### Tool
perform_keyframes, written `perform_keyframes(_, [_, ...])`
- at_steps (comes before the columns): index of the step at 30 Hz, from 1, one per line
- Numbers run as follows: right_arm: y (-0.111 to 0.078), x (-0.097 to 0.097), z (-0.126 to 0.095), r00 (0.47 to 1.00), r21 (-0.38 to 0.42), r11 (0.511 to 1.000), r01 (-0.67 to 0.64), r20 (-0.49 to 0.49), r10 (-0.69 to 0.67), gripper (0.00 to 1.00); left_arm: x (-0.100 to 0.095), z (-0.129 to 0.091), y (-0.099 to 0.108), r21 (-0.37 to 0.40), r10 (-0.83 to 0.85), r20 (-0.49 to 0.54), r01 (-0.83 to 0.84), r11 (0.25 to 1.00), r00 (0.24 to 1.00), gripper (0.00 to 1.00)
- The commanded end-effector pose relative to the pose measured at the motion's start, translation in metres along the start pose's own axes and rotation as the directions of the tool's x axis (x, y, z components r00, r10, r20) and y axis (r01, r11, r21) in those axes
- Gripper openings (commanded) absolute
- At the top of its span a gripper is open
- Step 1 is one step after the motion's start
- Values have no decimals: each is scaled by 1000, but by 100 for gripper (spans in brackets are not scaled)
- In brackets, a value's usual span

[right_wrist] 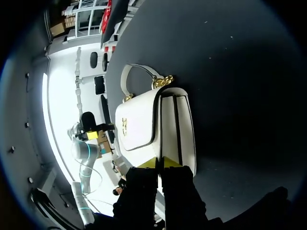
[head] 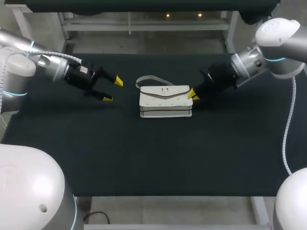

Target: Pick up the bag, open it, inspect its contents, close it, and place it on the opposite side

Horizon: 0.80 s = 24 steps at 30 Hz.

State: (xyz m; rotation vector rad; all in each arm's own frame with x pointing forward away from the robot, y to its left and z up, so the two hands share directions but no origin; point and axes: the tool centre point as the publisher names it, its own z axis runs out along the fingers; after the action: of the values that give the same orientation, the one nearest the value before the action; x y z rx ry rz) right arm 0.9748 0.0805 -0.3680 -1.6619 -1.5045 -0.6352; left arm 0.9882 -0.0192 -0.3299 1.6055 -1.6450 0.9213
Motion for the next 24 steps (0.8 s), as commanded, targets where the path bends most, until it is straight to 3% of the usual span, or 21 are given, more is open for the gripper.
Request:
perform_keyframes(1, [11, -6, -27, 1000, 69, 998, 15, 11, -16, 0, 3, -17, -8, -50, 6, 31, -4, 999, 1000, 100])
perform_keyframes(6, [13, -12, -36, 999, 86, 996, 34, 25, -36, 0, 8, -34, -12, -91, 25, 129, -13, 996, 991, 100])
perform_keyframes(23, [13, -12, -36, 999, 86, 996, 34, 25, -36, 0, 8, -34, -12, -91, 25, 129, -13, 996, 991, 100])
perform_keyframes(24, [18, -15, -42, 999, 59, 998, 35, 25, -37, 0, 8, -38, -12, -82, 39, 153, -27, 996, 987, 100])
